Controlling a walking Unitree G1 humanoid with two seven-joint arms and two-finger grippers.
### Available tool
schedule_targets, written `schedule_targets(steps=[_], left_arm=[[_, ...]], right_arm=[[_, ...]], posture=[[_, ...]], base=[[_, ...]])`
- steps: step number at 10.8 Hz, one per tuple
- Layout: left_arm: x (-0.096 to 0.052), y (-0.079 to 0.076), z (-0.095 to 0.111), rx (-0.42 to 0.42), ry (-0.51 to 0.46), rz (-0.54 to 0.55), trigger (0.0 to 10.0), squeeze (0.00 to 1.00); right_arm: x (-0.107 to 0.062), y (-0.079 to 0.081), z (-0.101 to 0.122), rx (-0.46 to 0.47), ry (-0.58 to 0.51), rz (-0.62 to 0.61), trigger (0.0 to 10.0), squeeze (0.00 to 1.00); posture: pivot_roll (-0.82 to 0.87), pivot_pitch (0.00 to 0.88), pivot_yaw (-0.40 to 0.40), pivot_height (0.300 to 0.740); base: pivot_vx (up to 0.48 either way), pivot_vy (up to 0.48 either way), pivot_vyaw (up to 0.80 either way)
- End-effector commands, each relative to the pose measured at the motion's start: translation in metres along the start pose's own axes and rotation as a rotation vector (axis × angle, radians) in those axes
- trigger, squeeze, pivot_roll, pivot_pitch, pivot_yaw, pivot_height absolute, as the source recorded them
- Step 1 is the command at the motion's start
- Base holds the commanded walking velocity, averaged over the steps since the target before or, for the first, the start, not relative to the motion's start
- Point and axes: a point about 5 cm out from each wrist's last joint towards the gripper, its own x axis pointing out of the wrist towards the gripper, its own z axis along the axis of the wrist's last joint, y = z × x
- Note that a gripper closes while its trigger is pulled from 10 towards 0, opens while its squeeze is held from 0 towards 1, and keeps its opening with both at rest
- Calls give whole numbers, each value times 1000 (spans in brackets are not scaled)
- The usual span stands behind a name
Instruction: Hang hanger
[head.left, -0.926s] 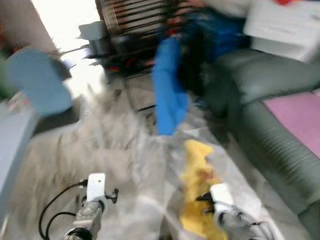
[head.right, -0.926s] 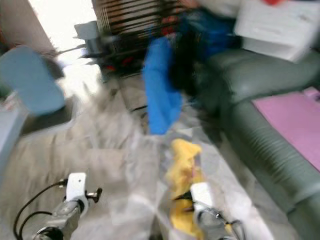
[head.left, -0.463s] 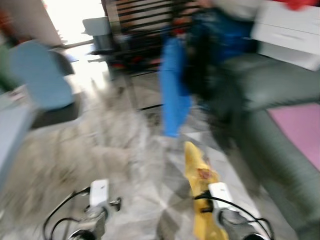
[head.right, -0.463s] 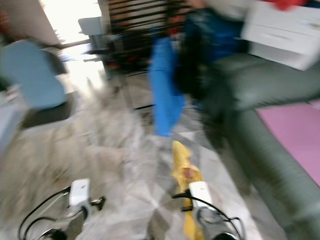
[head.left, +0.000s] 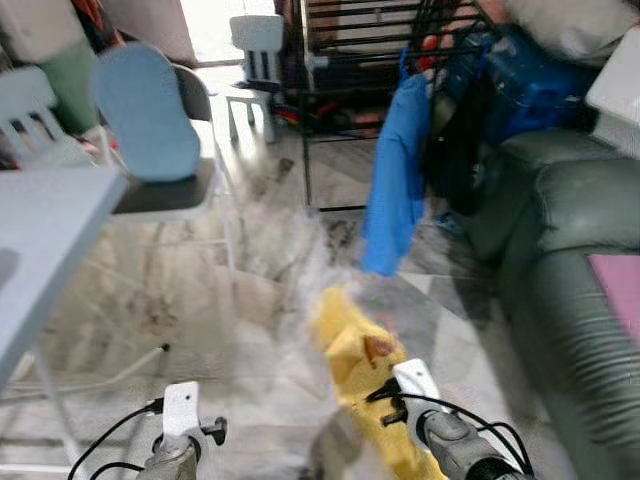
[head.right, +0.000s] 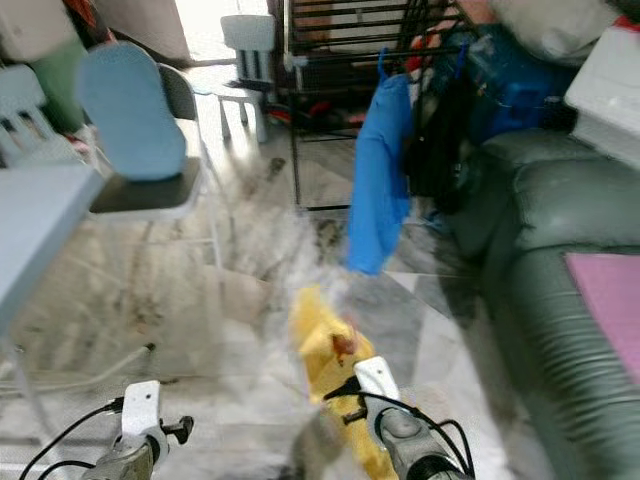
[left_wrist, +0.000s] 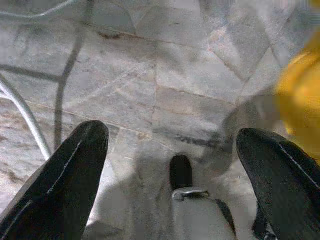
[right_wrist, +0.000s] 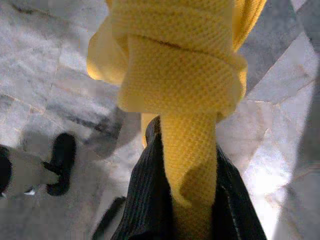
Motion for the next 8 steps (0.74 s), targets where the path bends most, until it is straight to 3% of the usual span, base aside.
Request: schedule_targets(steps=[1, 3, 5, 6, 7, 8], left_arm=[[-1, 12, -3, -25, 1, 43, 10000, 0], [-2, 13, -6, -25, -3, 55, 10000, 0], [-3, 17, -10, -38, -7, 67, 10000, 0], [-3, 19, -9, -51, -20, 60, 10000, 0], [-3, 19, -7, -39, -25, 46, 10000, 0], [-2, 18, -5, -32, -30, 38, 10000, 0]], right_arm=[[2, 1, 16, -34, -41, 7, 10000, 0], [2, 0, 23, -32, -63, 3, 10000, 0], [1, 0, 14, -91, -45, 3, 10000, 0], [1, -6, 16, -81, -45, -59, 10000, 0], [0, -15, 12, 12, -41, -149, 10000, 0], [-2, -18, 9, 28, -36, -175, 10000, 0]], posture=[[-93, 0, 0, 740], [-51, 0, -38, 740], [-20, 0, -63, 740], [-27, 0, -51, 740], [-56, 0, -19, 740], [-61, 0, -13, 740]], base=[[0, 0, 0], [0, 0, 0], [0, 0, 0], [0, 0, 0], [0, 0, 0], [0, 0, 0]])
